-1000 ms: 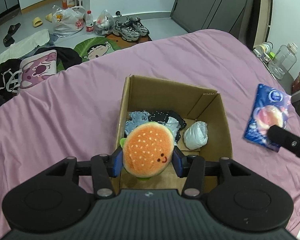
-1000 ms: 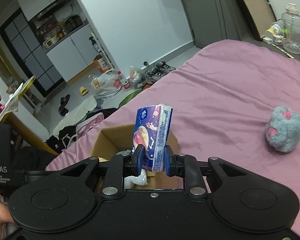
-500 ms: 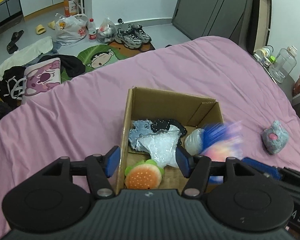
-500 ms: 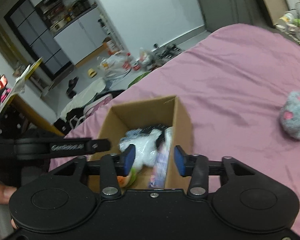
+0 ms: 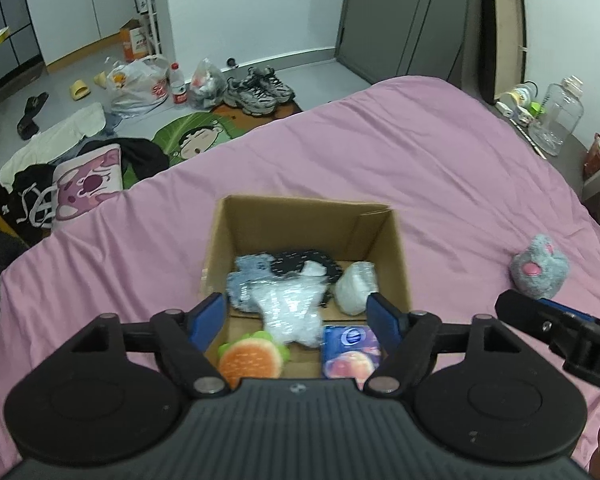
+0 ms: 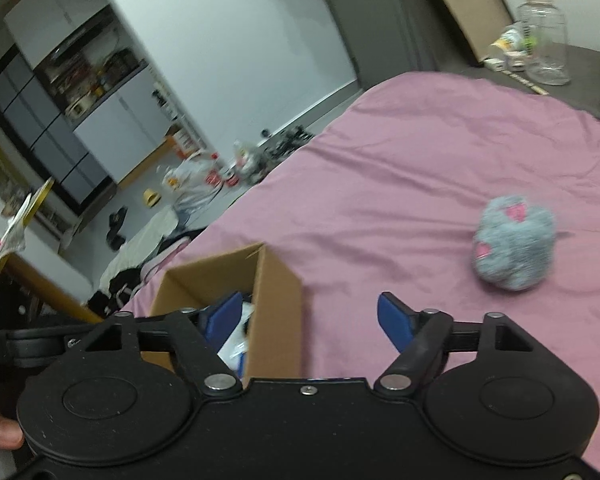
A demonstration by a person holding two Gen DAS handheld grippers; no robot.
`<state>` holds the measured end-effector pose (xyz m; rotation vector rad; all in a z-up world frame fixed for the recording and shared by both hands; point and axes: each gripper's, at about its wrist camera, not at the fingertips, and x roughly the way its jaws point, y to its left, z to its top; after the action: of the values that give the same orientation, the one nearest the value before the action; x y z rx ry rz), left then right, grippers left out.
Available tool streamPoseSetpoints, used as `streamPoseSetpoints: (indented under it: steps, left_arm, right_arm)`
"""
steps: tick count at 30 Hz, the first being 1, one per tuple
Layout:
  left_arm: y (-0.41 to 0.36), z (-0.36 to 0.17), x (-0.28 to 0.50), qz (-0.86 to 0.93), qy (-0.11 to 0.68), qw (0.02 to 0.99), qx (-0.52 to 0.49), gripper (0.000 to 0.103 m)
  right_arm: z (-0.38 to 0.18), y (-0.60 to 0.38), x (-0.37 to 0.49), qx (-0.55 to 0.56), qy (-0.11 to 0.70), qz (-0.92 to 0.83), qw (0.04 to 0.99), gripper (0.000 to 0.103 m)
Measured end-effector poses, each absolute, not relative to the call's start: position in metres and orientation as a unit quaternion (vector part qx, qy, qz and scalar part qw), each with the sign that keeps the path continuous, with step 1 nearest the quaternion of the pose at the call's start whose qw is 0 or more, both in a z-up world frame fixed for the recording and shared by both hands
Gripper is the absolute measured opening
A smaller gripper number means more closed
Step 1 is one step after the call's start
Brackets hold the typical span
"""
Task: Organize soft objects
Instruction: 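Move both tools toward the grey fluffy plush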
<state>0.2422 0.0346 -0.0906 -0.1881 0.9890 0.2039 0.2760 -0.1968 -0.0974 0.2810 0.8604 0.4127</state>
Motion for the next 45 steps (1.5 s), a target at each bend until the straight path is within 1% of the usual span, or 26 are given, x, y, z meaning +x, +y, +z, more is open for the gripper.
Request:
streamPoseSetpoints:
  steps: [11, 18, 24, 33, 38, 40, 43, 45]
  left_arm:
    - [-0.014, -0.084, 0.261, 0.083, 0.468, 0.877, -0.074, 0.079]
    - [-0.047, -0.085, 0.277, 0.072, 0.468, 0.879, -0.064, 0.079]
    - [-0.075, -0.085, 0.291, 0.065, 0.465, 0.881, -0.058, 0.079]
    - [-0.109, -0.096, 0.314, 0.059, 0.464, 0.882, -0.058, 0.079]
    - [-0.123, -0.103, 0.326, 0.053, 0.465, 0.881, -0.067, 0.079]
    - [-0.129, -0.105, 0.332, 0.050, 0.464, 0.881, -0.069, 0.079]
    - [-0.138, -0.107, 0.340, 0.045, 0.463, 0.883, -0.070, 0.079]
    - [-0.145, -0.109, 0.346, 0.039, 0.460, 0.884, -0.069, 0.078]
  right_arm:
    - [-0.108, -0.259, 0.295, 0.189, 0.402, 0.159, 0.882, 0.075]
    - [-0.129, -0.300, 0.310, 0.225, 0.411, 0.118, 0.876, 0.075]
    - [-0.140, -0.331, 0.317, 0.264, 0.411, 0.107, 0.866, 0.071]
    - [-0.151, -0.366, 0.330, 0.303, 0.402, 0.082, 0.860, 0.068]
    - [-0.161, -0.383, 0.338, 0.334, 0.400, 0.068, 0.851, 0.063]
    - [-0.166, -0.387, 0.342, 0.344, 0.401, 0.068, 0.846, 0.054]
    - [-0.173, -0.391, 0.348, 0.358, 0.405, 0.064, 0.839, 0.047]
    - [-0.178, -0.393, 0.352, 0.366, 0.406, 0.062, 0.835, 0.045]
